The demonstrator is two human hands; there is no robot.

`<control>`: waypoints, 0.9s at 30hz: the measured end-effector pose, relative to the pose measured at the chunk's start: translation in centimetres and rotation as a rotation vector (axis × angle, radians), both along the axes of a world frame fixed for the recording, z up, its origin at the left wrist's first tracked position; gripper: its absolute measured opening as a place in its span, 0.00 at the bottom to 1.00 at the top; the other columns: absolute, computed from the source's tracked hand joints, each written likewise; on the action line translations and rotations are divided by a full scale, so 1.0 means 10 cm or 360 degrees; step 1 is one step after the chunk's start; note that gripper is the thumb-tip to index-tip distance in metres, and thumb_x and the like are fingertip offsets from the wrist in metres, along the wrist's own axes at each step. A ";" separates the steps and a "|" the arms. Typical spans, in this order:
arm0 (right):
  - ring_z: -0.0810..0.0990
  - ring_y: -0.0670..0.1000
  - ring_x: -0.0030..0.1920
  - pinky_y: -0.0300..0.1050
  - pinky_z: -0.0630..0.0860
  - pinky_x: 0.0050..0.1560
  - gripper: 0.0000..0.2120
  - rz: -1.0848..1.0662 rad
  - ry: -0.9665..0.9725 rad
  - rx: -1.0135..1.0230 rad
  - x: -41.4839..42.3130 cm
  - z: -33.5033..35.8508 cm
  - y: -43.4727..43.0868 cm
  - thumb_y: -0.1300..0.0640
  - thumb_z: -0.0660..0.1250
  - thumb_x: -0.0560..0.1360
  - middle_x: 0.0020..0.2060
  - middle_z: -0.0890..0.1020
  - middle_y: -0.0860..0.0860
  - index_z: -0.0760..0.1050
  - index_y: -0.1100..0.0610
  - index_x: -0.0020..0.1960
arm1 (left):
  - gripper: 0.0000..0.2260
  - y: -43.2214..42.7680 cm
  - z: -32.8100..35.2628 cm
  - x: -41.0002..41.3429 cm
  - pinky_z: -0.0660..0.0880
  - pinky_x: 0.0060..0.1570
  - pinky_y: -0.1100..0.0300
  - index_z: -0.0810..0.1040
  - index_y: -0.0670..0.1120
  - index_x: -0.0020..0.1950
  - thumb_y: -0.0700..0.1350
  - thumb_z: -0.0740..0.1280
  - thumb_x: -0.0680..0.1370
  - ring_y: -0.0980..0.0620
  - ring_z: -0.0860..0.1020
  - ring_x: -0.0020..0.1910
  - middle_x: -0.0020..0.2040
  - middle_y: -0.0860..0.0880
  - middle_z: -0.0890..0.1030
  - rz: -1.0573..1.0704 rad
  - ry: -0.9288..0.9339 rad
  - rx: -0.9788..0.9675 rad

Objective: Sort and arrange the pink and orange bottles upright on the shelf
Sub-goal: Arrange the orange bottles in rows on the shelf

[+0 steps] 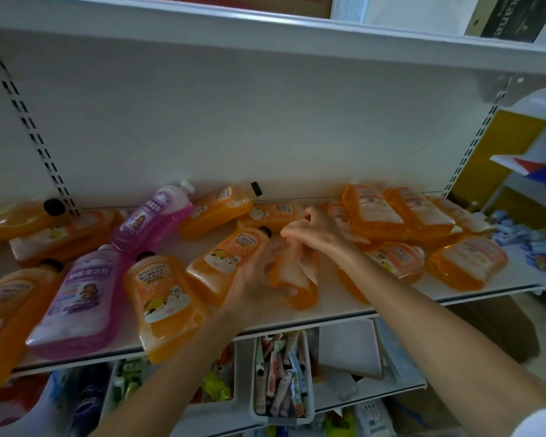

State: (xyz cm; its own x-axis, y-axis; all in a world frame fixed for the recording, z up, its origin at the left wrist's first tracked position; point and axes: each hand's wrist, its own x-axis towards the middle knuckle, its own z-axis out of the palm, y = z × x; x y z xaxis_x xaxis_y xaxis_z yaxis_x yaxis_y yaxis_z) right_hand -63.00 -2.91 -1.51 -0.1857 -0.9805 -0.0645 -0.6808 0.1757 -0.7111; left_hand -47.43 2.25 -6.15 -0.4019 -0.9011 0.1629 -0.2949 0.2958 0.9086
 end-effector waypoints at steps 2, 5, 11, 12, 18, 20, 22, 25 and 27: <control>0.73 0.52 0.59 0.43 0.73 0.49 0.36 0.0081 -0.0296 -0.0131 -0.03 0.02 -0.01 0.50 0.72 0.70 0.67 0.69 0.52 0.59 0.49 0.73 | 0.41 0.03 0.01 -0.03 0.67 0.55 0.74 0.63 0.54 0.67 0.39 0.79 0.60 0.58 0.67 0.65 0.63 0.59 0.69 0.0154 0.0194 0.0048; 0.75 0.48 0.52 0.35 0.77 0.42 0.34 0.0300 -0.1089 -0.0251 -0.08 0.07 0.06 0.58 0.70 0.71 0.63 0.70 0.51 0.60 0.49 0.73 | 0.51 0.06 0.00 -0.10 0.71 0.59 0.62 0.52 0.52 0.75 0.36 0.79 0.60 0.59 0.65 0.66 0.70 0.54 0.63 0.0108 0.0406 0.0307; 0.80 0.48 0.46 0.37 0.78 0.39 0.21 0.0271 -0.1261 -0.0325 -0.15 0.15 0.05 0.55 0.70 0.72 0.54 0.76 0.52 0.68 0.51 0.62 | 0.49 0.05 0.08 -0.20 0.73 0.58 0.55 0.57 0.59 0.72 0.47 0.81 0.58 0.54 0.69 0.62 0.65 0.53 0.68 0.0269 -0.0106 -0.0121; 0.79 0.46 0.45 0.33 0.77 0.37 0.23 0.0252 -0.1027 -0.0325 -0.17 0.15 0.03 0.56 0.71 0.71 0.53 0.76 0.50 0.67 0.51 0.63 | 0.49 0.05 0.10 -0.20 0.71 0.61 0.53 0.56 0.60 0.72 0.48 0.80 0.58 0.52 0.67 0.64 0.67 0.52 0.66 0.0292 -0.0212 -0.0175; 0.75 0.44 0.48 0.35 0.72 0.42 0.22 0.0395 -0.0057 -0.0130 -0.30 0.01 0.09 0.49 0.70 0.72 0.49 0.72 0.41 0.69 0.49 0.64 | 0.46 0.10 -0.01 -0.17 0.63 0.59 0.65 0.54 0.59 0.74 0.56 0.77 0.63 0.55 0.64 0.64 0.66 0.52 0.64 0.0150 -0.0653 -0.0319; 0.74 0.45 0.52 0.36 0.71 0.49 0.14 0.0459 0.0336 -0.0207 -0.28 -0.10 0.08 0.51 0.65 0.76 0.53 0.76 0.45 0.74 0.54 0.60 | 0.41 0.05 -0.02 -0.17 0.65 0.60 0.62 0.59 0.59 0.72 0.57 0.75 0.64 0.51 0.66 0.65 0.66 0.52 0.66 0.0185 -0.0766 -0.0335; 0.73 0.48 0.58 0.44 0.70 0.60 0.12 0.0521 0.0594 -0.0360 -0.26 -0.24 0.04 0.53 0.63 0.77 0.56 0.78 0.48 0.77 0.54 0.59 | 0.37 -0.01 0.00 -0.17 0.66 0.63 0.57 0.61 0.58 0.72 0.56 0.74 0.66 0.49 0.66 0.67 0.68 0.50 0.67 0.0203 -0.0829 -0.0259; 0.74 0.49 0.57 0.41 0.68 0.58 0.12 0.0437 0.0675 -0.0445 -0.22 -0.31 -0.01 0.53 0.64 0.77 0.55 0.80 0.48 0.78 0.54 0.58 | 0.34 -0.03 0.05 -0.15 0.66 0.64 0.53 0.59 0.56 0.73 0.54 0.71 0.71 0.46 0.65 0.69 0.69 0.47 0.67 0.0124 -0.0948 -0.0239; 0.78 0.45 0.51 0.37 0.70 0.54 0.11 0.0419 0.0676 -0.0429 -0.12 -0.24 -0.03 0.57 0.65 0.76 0.54 0.81 0.50 0.78 0.56 0.57 | 0.28 -0.02 0.09 -0.08 0.64 0.65 0.53 0.62 0.54 0.72 0.50 0.68 0.75 0.46 0.63 0.70 0.70 0.48 0.67 0.0051 -0.1018 -0.0346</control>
